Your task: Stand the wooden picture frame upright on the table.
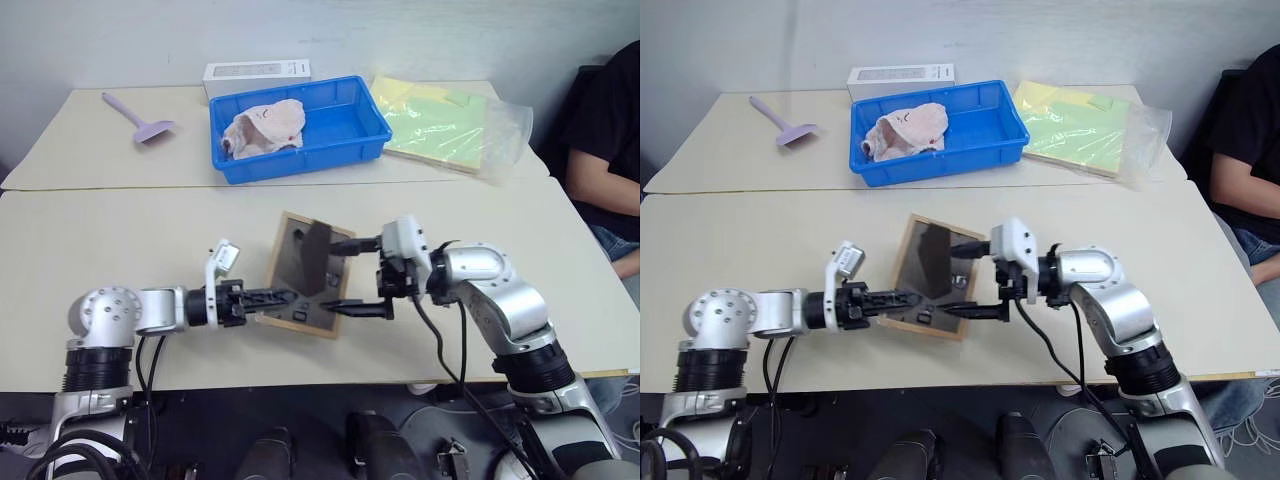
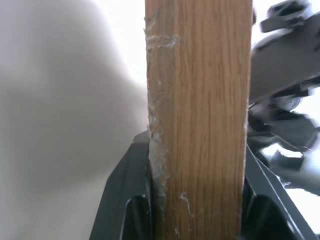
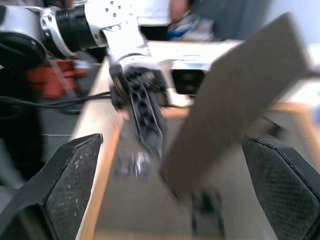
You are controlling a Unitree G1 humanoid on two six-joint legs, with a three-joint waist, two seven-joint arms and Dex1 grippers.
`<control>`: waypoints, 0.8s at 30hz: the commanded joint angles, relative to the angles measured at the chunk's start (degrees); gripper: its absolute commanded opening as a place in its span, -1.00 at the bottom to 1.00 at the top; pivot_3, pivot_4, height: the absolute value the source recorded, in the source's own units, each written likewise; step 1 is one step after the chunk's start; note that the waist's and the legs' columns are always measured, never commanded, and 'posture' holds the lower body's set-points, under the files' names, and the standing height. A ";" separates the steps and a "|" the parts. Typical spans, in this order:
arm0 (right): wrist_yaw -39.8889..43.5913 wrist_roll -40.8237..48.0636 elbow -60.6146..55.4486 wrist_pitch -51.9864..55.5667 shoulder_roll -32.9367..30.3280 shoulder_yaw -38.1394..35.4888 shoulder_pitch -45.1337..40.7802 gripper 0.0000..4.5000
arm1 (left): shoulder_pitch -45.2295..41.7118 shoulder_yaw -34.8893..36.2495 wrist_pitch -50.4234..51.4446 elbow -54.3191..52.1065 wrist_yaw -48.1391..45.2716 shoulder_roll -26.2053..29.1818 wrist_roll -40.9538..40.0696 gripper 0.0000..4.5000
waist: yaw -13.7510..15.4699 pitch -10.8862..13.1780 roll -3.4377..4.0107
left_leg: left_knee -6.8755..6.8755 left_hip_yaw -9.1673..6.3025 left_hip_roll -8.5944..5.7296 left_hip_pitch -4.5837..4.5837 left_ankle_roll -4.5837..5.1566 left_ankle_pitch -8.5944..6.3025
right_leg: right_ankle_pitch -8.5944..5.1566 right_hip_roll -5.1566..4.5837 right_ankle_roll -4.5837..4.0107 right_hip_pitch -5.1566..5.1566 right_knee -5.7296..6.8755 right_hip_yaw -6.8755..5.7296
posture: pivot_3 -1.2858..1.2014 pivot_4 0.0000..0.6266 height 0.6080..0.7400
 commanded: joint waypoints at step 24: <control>-12.67 28.61 -7.06 33.17 -7.82 -3.39 -1.77 0.99 | 11.31 -8.75 -35.88 -19.34 -4.41 6.51 4.46 -0.43 | 0.08 0.15 0.20 | -0.05 -0.07 0.06 -0.07 -0.10 0.05 | -0.02 -0.04 -0.08 0.00 -0.11 -0.04 | 0.03 -0.52 1.00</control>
